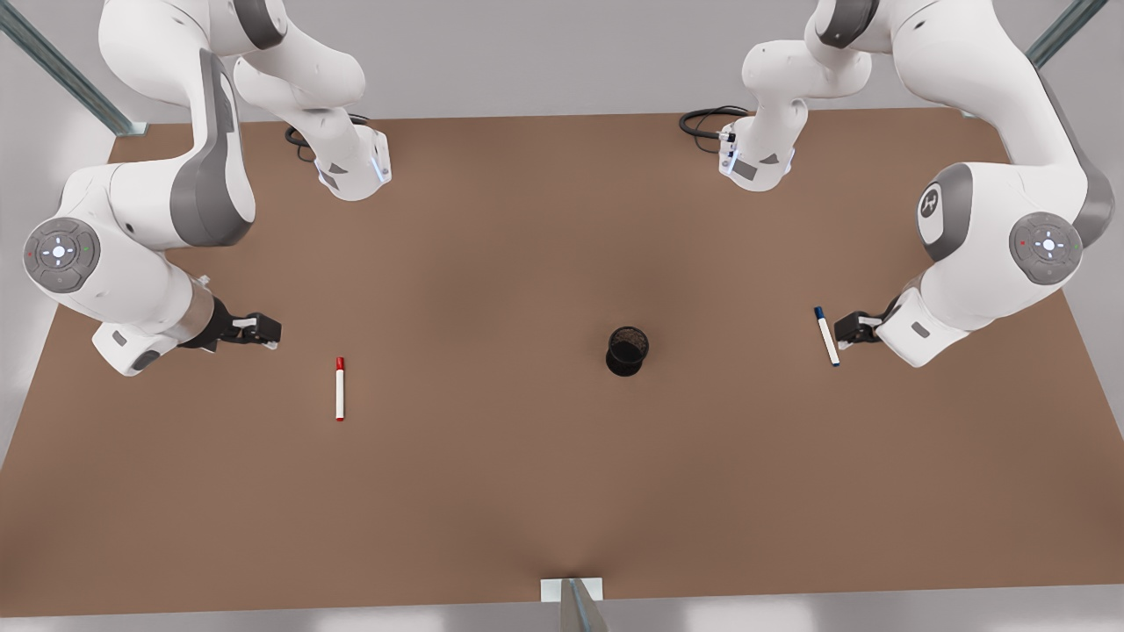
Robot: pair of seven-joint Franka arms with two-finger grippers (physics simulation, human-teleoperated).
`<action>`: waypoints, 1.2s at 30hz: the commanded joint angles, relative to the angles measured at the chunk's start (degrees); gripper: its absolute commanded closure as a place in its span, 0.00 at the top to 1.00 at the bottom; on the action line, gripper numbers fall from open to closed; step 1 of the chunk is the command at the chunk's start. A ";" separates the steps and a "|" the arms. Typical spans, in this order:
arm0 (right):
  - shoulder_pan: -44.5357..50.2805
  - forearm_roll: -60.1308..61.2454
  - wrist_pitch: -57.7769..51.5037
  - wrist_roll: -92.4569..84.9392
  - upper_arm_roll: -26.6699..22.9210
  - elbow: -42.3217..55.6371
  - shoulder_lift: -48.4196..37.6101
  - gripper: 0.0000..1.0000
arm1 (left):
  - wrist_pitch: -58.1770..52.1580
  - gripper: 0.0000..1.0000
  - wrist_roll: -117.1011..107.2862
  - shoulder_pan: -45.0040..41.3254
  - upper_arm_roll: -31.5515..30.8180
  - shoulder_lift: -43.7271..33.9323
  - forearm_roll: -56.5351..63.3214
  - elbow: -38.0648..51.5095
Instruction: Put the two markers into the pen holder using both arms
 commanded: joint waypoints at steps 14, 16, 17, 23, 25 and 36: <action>0.00 0.03 0.14 0.97 -0.08 0.03 -0.07 1.00 | 21.64 1.00 -6.18 7.66 0.81 1.79 -1.29 -20.21; 0.00 0.03 0.14 0.97 -0.08 0.03 -0.07 1.00 | 27.35 1.00 -7.41 7.66 0.89 0.65 -0.94 -26.01; -0.09 0.03 0.14 0.97 -0.08 0.03 0.02 1.00 | 29.11 1.00 -7.41 8.01 0.89 0.21 -1.03 -27.86; -0.44 0.03 0.23 1.14 -0.17 -0.06 0.28 1.00 | 35.34 1.00 -7.06 10.39 0.98 0.47 -0.59 -37.17; -1.05 0.03 3.65 0.97 -0.08 -1.90 1.16 1.00 | 39.83 1.00 -6.97 10.56 1.07 0.56 3.36 -40.78; -2.37 2.76 41.54 2.20 0.54 -21.95 13.99 1.00 | 49.85 0.96 -1.26 13.90 0.81 6.80 3.80 -46.84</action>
